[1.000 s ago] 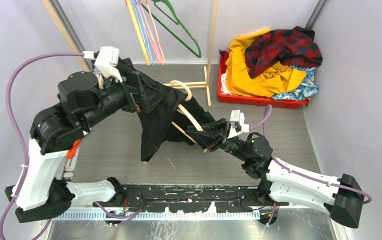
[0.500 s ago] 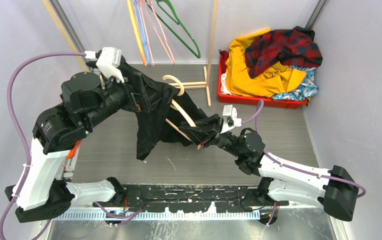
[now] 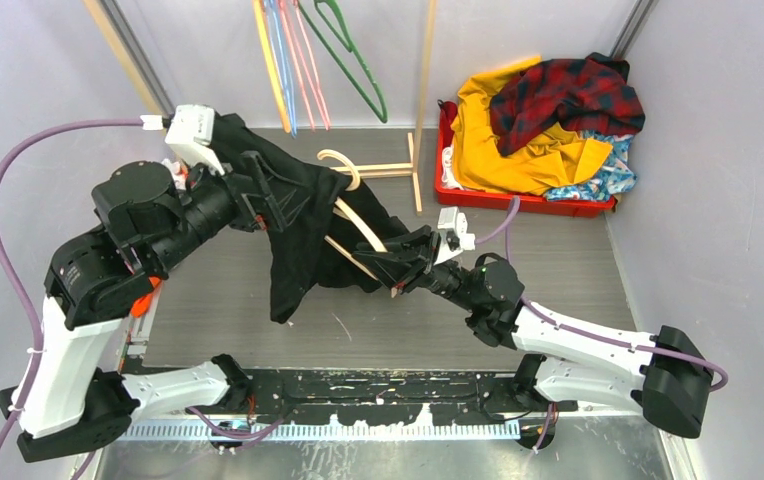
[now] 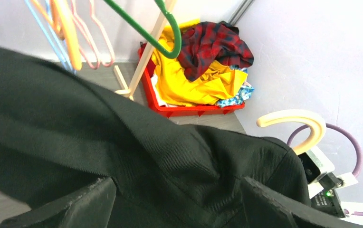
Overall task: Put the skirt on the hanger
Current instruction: Hang the skirt on the hanger.
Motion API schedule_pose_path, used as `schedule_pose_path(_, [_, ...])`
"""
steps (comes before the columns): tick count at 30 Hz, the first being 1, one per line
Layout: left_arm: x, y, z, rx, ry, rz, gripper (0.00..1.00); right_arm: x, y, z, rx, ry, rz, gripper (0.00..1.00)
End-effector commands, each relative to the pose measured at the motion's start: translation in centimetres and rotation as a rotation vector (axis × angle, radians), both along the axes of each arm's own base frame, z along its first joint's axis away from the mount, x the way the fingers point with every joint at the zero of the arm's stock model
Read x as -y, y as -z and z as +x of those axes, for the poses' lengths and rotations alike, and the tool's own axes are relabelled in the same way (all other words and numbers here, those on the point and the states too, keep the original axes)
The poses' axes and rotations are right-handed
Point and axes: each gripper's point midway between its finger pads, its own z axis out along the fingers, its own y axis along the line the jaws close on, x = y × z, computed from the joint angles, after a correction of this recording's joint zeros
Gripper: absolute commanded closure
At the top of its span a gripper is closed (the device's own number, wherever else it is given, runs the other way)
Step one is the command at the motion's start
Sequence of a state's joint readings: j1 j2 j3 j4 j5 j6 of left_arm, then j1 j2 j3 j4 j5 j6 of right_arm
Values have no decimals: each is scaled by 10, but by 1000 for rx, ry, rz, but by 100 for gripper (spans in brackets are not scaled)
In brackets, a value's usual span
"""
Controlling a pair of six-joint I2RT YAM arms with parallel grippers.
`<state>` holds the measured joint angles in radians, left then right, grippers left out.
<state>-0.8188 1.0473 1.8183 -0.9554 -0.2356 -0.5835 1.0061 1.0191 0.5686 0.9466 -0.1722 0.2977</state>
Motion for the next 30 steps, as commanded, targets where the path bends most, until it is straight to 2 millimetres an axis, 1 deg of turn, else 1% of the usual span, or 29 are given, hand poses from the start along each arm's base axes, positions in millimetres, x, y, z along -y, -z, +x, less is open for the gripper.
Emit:
schedule_pose_path(1, [18,-19,-6,156,155,65,1,19,-73,-19,142,-18,173,98])
schedule_pose_path(5, [21,-24,-21,248,271,143,1,18,-71,-24,134,-46,132,98])
schedule_pose_path(7, [18,-30,-29,279,301,155,1,17,-69,-26,128,-57,114,98])
schedule_pose_path(9, [15,-31,-36,289,331,179,1,17,-67,-27,121,-61,106,98])
schedule_pose_path(12, [15,-27,-42,292,371,202,0,17,-64,-26,112,-61,96,99])
schedule_pose_path(15, [25,-18,-44,271,417,195,0,13,-61,-24,102,-64,89,99])
schedule_pose_path(17, [29,-14,-42,247,409,176,0,11,-60,-23,99,-63,88,98])
schedule_pose_path(18, [30,-18,-41,252,403,149,1,10,-59,-21,96,-61,87,98])
schedule_pose_path(20, [33,-17,-40,221,385,110,0,10,-57,-19,90,-53,92,98])
schedule_pose_path(22, [28,-16,-35,179,327,68,1,10,-56,-17,88,-42,92,98])
schedule_pose_path(25, [19,-17,-36,127,266,14,1,12,-56,-17,89,-38,92,99])
schedule_pose_path(28, [17,-19,-41,104,268,-14,0,11,-56,-17,89,-38,91,98])
schedule_pose_path(30, [21,-20,-49,115,323,-3,1,11,-56,-17,88,-39,92,99])
